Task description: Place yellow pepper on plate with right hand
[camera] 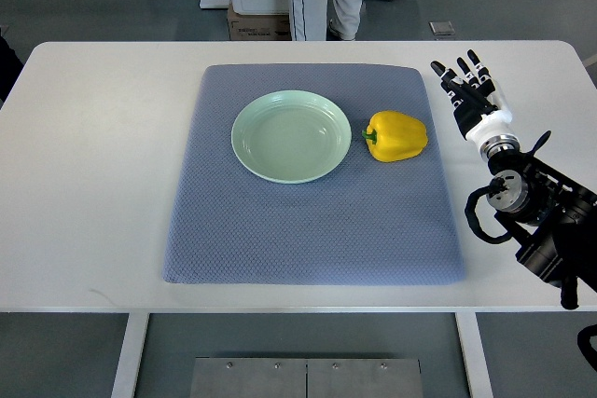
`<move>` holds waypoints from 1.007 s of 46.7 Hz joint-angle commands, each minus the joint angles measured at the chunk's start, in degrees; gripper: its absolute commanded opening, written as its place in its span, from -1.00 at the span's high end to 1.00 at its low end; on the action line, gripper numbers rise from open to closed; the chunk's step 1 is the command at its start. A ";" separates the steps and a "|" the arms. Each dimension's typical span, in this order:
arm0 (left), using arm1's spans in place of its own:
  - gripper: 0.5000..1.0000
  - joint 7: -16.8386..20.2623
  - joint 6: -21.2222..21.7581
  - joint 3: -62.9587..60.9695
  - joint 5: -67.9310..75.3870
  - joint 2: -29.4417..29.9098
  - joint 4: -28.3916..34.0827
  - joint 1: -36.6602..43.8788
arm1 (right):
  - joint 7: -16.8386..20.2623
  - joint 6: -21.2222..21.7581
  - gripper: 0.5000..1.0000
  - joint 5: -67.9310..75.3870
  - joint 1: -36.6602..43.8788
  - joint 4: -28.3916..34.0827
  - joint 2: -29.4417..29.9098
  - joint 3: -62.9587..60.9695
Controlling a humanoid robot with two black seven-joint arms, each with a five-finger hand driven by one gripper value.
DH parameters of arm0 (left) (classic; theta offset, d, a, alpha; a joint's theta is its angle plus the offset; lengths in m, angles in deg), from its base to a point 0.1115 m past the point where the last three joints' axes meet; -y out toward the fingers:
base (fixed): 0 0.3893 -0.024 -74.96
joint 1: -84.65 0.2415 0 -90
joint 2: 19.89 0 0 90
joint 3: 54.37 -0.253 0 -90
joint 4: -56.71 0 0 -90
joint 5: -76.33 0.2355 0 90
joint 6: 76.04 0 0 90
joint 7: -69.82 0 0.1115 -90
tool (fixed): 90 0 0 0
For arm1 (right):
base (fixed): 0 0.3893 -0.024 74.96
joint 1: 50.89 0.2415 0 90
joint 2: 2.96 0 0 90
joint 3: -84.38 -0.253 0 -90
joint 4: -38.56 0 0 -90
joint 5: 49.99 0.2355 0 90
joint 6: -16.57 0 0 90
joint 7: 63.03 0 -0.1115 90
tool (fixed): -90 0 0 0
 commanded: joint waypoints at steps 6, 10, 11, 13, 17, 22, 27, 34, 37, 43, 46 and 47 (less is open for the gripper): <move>-1.00 0.00 0.43 0.15 0.09 0.00 0.00 -0.44 | 0.09 -0.03 -1.00 0.00 0.35 0.15 -0.09 0.00; -1.00 0.00 0.08 0.15 0.09 0.00 0.00 -0.44 | 0.09 -0.04 -1.00 0.00 0.43 0.15 -0.18 0.00; -1.00 0.00 0.08 0.06 0.09 0.00 0.00 -0.35 | 0.09 0.05 -1.00 0.00 0.43 0.15 -0.18 0.00; -1.00 0.00 -0.01 0.06 0.09 0.00 0.00 -0.17 | 0.09 -0.04 -1.00 0.00 0.52 0.15 -0.18 0.00; -1.00 0.00 -0.01 0.06 0.09 0.00 0.00 -0.09 | 0.09 0.05 -1.00 0.00 0.52 0.15 -0.18 0.00; -1.00 0.00 -0.01 0.06 0.09 0.00 0.00 -0.09 | 0.09 0.05 -1.00 0.00 0.52 0.94 -0.44 0.09; -1.00 0.00 -0.01 0.06 0.09 0.00 0.00 -0.09 | 0.09 0.05 -1.00 0.00 0.70 1.30 -0.88 0.09; -1.00 0.00 -0.01 0.06 0.09 0.00 0.00 -0.09 | 0.17 0.05 -1.00 -0.09 0.79 1.30 -1.23 0.09; -1.00 0.00 -0.01 0.06 0.09 0.00 0.00 -0.09 | 0.35 0.05 -1.00 0.00 0.78 1.30 -1.58 0.09; -1.00 0.00 -0.01 0.06 0.09 0.00 0.00 -0.09 | 0.44 0.05 -1.00 -0.09 0.78 1.30 -1.76 0.09; -1.00 0.00 -0.01 0.06 0.09 0.00 0.00 -0.09 | 0.44 0.05 -1.00 -0.09 0.78 1.30 -1.67 0.00; -1.00 0.00 -0.01 0.06 0.09 0.00 0.00 -0.09 | 0.44 0.05 -1.00 -0.09 0.78 1.30 -1.76 0.00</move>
